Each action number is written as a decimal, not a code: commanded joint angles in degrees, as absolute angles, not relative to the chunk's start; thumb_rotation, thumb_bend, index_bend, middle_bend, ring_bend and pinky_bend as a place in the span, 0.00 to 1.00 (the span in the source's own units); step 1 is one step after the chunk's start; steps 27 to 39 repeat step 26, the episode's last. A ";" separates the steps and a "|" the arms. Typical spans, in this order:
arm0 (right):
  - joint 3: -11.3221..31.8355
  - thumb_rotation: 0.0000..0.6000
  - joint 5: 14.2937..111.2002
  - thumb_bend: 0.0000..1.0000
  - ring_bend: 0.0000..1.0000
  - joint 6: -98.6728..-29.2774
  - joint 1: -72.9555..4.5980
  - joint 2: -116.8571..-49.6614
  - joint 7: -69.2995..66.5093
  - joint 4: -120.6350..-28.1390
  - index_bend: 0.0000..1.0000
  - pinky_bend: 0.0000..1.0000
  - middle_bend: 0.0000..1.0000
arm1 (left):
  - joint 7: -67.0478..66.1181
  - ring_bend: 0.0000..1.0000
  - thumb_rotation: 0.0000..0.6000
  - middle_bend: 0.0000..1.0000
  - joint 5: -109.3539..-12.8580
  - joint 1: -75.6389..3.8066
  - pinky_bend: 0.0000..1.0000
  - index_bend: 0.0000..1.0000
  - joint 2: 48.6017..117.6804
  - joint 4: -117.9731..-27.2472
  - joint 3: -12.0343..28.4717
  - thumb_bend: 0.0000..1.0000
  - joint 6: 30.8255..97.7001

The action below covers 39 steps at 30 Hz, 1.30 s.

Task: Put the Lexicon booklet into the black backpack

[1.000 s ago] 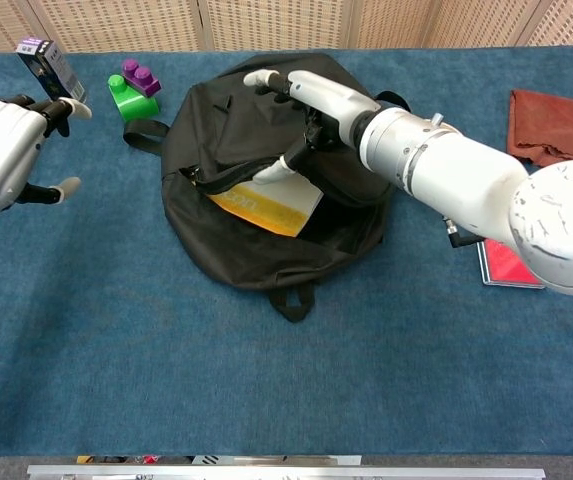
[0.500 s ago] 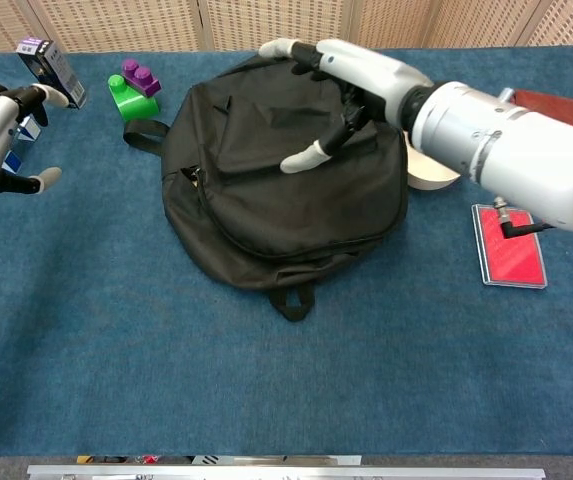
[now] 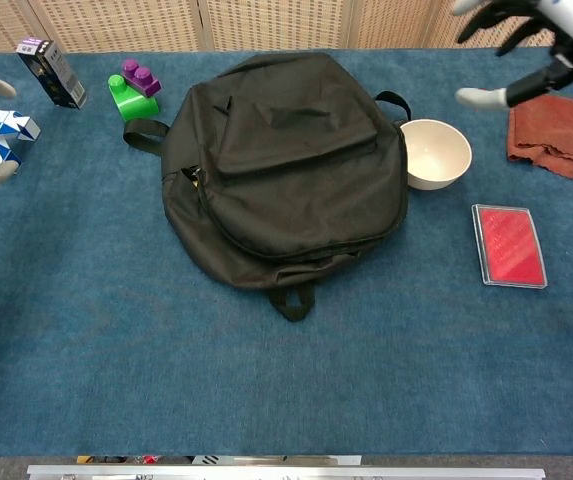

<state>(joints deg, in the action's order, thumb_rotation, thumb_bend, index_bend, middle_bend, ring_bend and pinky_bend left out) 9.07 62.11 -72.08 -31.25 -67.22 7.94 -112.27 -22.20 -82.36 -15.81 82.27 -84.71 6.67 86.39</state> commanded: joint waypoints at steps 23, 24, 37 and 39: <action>0.70 1.00 77.72 0.19 0.33 -86.87 -10.38 -62.97 -3.86 -93.39 0.39 0.42 0.47 | -19.83 0.39 1.00 0.41 -79.22 -6.42 0.52 0.29 73.61 -88.55 4.45 0.20 91.76; 0.83 1.00 78.00 0.19 0.33 -86.60 -10.35 -63.02 -3.84 -93.35 0.39 0.42 0.47 | -19.82 0.39 1.00 0.41 -79.13 -6.27 0.52 0.29 73.50 -88.67 4.39 0.20 91.59; 1.14 1.00 78.44 0.19 0.33 -86.18 -10.36 -63.14 -3.68 -93.37 0.39 0.42 0.47 | -19.96 0.39 1.00 0.41 -78.95 -6.11 0.52 0.29 73.35 -88.89 4.39 0.20 91.32; 1.14 1.00 78.44 0.19 0.33 -86.18 -10.36 -63.14 -3.68 -93.37 0.39 0.42 0.47 | -19.96 0.39 1.00 0.41 -78.95 -6.11 0.52 0.29 73.35 -88.89 4.39 0.20 91.32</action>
